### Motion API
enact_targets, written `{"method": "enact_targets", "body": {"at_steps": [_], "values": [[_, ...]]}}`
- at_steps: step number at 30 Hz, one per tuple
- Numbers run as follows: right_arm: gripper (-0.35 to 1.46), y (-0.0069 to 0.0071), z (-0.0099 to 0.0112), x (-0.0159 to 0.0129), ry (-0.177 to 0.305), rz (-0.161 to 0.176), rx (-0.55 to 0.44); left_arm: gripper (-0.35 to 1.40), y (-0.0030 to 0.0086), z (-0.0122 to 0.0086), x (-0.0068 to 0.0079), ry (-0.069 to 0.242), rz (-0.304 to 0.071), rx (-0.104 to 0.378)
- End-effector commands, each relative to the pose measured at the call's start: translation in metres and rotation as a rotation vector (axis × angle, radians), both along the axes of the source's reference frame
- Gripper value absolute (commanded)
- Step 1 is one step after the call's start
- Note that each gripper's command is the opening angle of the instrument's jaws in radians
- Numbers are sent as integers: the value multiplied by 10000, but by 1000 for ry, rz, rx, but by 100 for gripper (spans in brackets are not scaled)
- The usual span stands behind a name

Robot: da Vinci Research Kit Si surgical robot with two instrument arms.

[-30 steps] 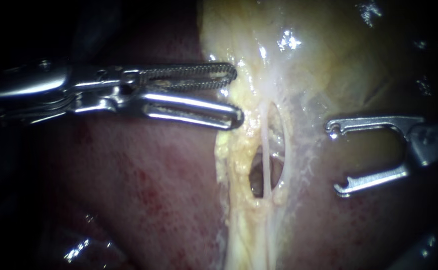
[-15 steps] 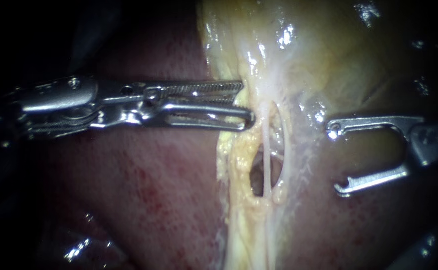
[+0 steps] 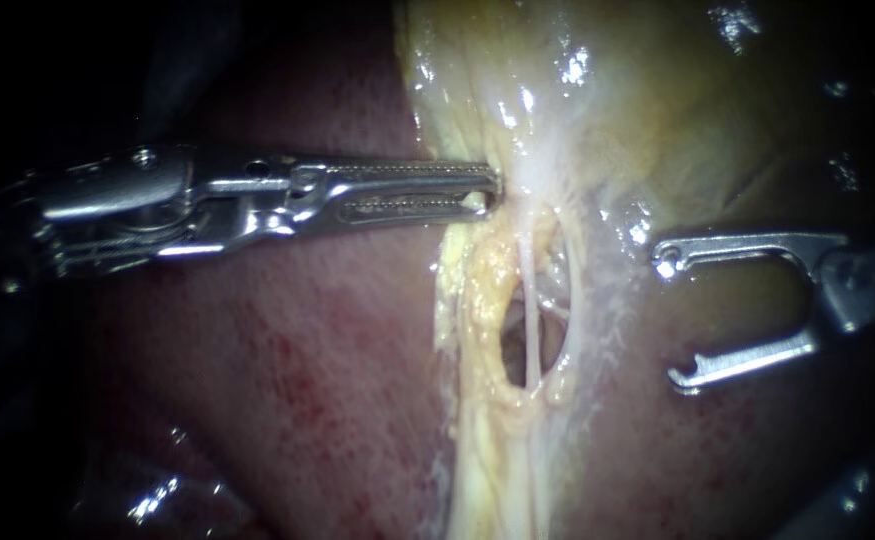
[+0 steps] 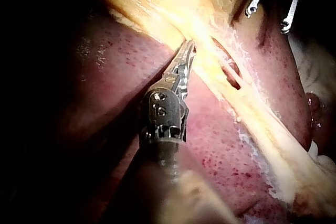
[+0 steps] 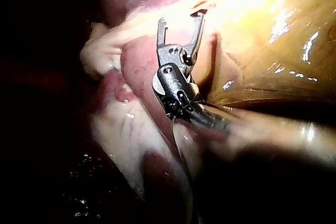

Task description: Grabbing gallbladder

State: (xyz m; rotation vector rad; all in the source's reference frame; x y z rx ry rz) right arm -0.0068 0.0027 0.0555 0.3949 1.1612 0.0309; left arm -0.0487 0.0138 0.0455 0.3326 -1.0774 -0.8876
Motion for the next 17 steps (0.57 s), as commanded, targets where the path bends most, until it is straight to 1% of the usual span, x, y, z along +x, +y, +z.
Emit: {"method": "enact_targets", "body": {"at_steps": [1, 17], "values": [[59, 0, 0, 0, 0, 0, 0, -35, 0, 0, 0, -2, 1, 0], [59, 0, 0, 0, 0, 0, 0, -35, -3, -2, 4, -10, 12, 5]]}}
